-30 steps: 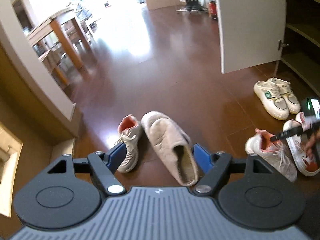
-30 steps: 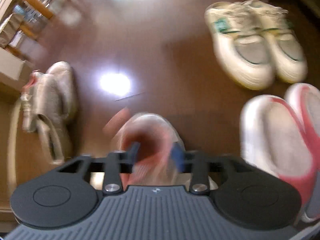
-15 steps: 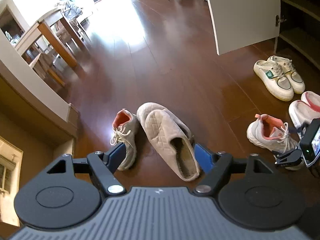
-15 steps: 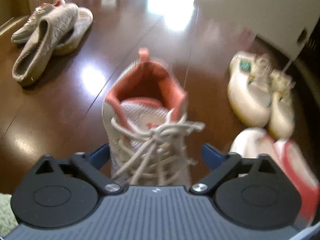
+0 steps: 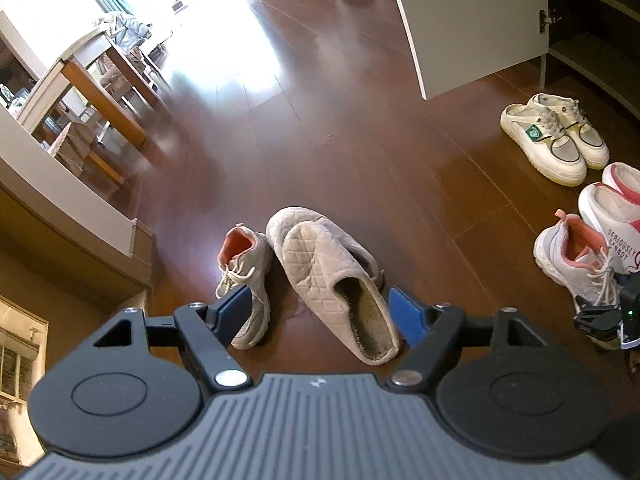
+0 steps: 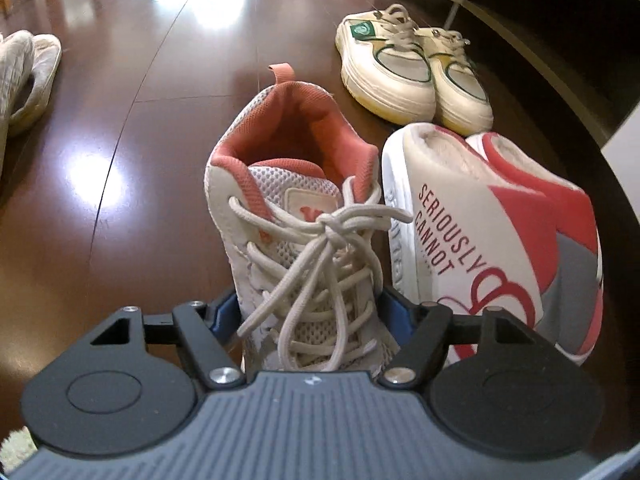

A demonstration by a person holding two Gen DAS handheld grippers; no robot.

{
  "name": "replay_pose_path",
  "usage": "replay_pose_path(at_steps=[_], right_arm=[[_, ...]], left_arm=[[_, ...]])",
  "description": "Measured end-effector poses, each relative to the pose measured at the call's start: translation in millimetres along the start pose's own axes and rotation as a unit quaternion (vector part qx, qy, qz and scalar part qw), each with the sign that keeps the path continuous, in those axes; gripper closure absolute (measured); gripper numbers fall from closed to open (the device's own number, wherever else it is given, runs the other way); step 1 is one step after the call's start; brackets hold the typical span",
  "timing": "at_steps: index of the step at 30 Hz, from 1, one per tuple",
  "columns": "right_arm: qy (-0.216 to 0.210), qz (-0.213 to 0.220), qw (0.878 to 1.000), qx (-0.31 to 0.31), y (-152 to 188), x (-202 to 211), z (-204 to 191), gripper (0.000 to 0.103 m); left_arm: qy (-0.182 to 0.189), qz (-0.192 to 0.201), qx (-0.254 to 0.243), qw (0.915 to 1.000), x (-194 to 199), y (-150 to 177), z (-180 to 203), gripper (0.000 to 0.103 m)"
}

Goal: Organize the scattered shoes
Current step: 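Carry the sneaker beside the monkey-print slipper and open the right tool, then grasp the second orange-collar sneaker by its heel with the left tool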

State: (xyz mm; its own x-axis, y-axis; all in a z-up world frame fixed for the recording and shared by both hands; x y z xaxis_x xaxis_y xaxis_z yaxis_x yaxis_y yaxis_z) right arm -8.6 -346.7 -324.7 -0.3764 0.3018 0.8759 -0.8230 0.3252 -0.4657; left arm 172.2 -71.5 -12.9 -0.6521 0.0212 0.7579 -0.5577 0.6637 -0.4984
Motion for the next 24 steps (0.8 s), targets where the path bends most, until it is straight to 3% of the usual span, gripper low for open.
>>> replay_pose_path(at_steps=[8,12,19,22,24], right_arm=[[0.016,0.013,1.000,-0.015,-20,-13,6,0.034],[0.020,0.002,1.000,0.018,-24,-16,2,0.026],[-0.004,0.061,0.998,-0.027,-40,37,14,0.012],[-0.022,0.082,0.995,-0.049,-52,57,17,0.010],[-0.036,0.084,0.994,-0.060,-61,65,15,0.009]], left_arm=[[-0.016,-0.013,0.011,0.9997,-4,14,-19,0.025],[-0.009,-0.029,0.031,0.9990,-10,25,-34,0.025],[-0.037,-0.079,0.040,0.9954,-37,66,-78,0.025],[-0.028,-0.075,0.026,0.9965,-53,81,-91,0.024],[0.001,-0.021,-0.024,0.9995,-73,88,-91,0.022]])
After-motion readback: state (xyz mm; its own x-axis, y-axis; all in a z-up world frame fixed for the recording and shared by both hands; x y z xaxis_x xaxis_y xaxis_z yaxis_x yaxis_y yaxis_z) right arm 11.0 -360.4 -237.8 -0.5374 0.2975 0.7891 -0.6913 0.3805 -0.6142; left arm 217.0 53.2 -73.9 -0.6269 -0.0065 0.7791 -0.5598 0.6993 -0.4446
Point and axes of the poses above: each gripper's, at about its wrist camera, not at the fingertips, and x roughly against the way its jaws point, z to its right, y to its underside, the point moved 6 cm from there along -x, roughly the way its jaws point, and after that the axes turned 4 degrees about -y, right-handed, at the moved point
